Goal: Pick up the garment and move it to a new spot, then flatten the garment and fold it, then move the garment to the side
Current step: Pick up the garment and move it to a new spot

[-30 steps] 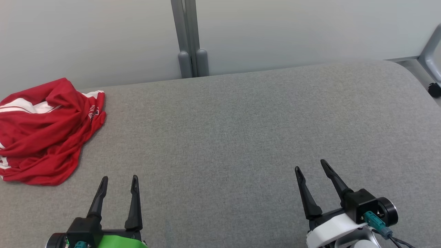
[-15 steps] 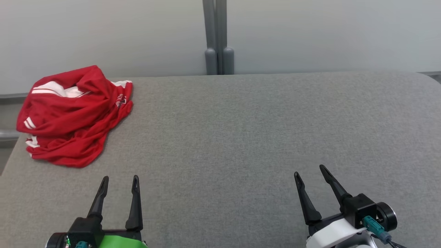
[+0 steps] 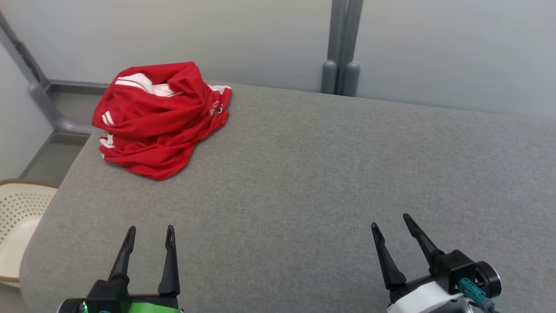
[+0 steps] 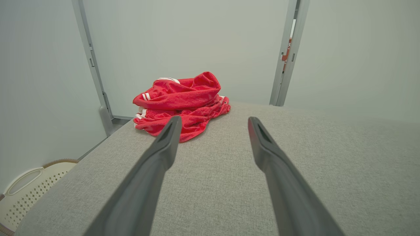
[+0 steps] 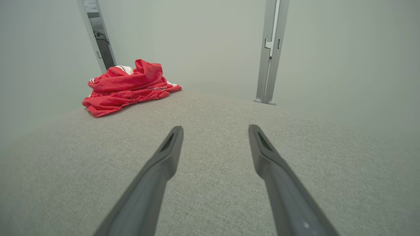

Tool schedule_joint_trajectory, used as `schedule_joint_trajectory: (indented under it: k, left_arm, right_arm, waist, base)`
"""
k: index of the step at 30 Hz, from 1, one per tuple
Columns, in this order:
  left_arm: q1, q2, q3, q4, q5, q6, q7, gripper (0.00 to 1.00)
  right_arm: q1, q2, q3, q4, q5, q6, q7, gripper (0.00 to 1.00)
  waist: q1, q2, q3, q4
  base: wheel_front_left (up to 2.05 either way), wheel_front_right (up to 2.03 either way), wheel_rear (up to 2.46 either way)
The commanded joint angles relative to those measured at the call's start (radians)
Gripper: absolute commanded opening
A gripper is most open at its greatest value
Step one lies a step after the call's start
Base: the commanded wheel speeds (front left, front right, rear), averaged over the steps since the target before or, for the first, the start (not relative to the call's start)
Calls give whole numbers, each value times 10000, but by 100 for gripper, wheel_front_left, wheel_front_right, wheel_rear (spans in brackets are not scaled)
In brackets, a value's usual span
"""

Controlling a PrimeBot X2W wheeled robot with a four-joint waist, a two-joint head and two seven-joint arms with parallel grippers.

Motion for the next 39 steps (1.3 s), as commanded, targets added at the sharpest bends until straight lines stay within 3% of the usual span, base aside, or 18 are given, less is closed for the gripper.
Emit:
schedule_joint_trajectory:
  k: [1,13,29,39]
  left_arm:
    - [80,57,-44,-39,-10,15,-7,100]
    - [341,56,68,-173,-232,232,-9,100]
    - [157,56,50,-235,-211,196,-9,100]
    - [-1135,53,-180,-625,-660,390,-8,100]
  right_arm:
    - [96,-34,-66,-51,-34,1,-31,100]
    - [225,-34,-64,-12,-135,1,-31,100]
    - [199,-35,-6,-92,-238,-1,-31,100]
    - [-485,-98,-267,-281,-960,-1,-31,100]
  waist:
    - [0,0,34,733]
    - [0,0,-72,1772]
    - [0,0,127,1861]
    - [0,0,1869,1653]
  base:
    - [0,0,0]
    - [0,0,0]
    - [0,0,0]
    - [0,0,0]
